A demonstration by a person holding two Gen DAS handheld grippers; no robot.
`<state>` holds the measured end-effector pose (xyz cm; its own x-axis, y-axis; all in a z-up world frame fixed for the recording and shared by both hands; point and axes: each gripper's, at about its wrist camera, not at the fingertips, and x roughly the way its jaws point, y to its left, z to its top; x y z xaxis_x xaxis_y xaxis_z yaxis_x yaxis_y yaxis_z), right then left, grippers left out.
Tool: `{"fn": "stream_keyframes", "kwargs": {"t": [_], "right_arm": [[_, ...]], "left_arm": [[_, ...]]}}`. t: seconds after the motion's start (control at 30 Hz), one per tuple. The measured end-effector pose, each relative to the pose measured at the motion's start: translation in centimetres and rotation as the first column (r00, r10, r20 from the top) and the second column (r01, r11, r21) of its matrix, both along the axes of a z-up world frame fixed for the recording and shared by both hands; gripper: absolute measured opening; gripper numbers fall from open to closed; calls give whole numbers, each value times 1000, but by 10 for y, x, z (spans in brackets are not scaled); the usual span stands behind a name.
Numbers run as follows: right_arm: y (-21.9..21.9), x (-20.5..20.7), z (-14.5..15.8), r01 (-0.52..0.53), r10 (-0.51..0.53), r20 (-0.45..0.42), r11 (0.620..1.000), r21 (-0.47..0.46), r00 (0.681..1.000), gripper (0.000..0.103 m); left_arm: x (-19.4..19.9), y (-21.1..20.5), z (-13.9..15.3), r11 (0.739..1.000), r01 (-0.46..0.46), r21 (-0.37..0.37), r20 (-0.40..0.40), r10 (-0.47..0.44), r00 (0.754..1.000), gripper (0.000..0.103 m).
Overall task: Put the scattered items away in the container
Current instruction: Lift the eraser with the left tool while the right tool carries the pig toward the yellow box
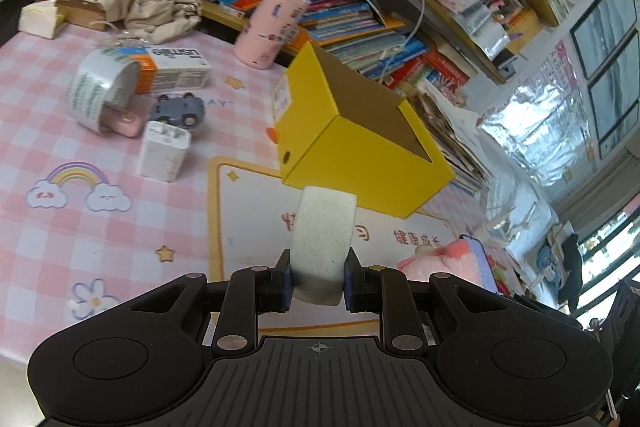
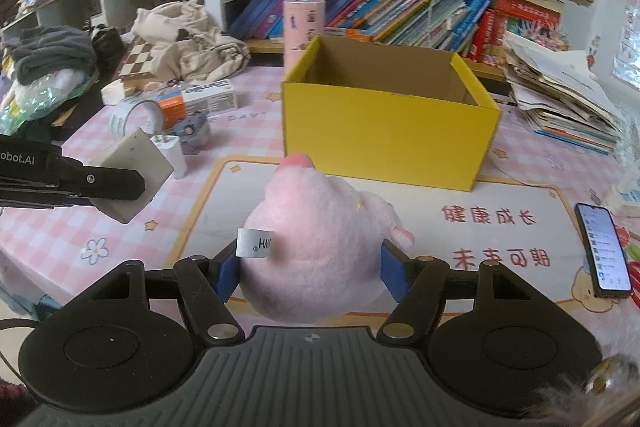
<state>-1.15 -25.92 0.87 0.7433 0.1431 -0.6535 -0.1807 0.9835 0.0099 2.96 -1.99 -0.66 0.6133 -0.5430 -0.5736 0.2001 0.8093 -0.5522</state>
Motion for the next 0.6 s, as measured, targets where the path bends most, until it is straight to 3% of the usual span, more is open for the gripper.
{"fn": "stream_keyframes", "kwargs": {"t": [0.6], "right_arm": [[-39,23,0,54,-53,-15,999,11,998,67]], "left_arm": [[31,-43,-1,997,77,21,-5,-77,997,22]]}}
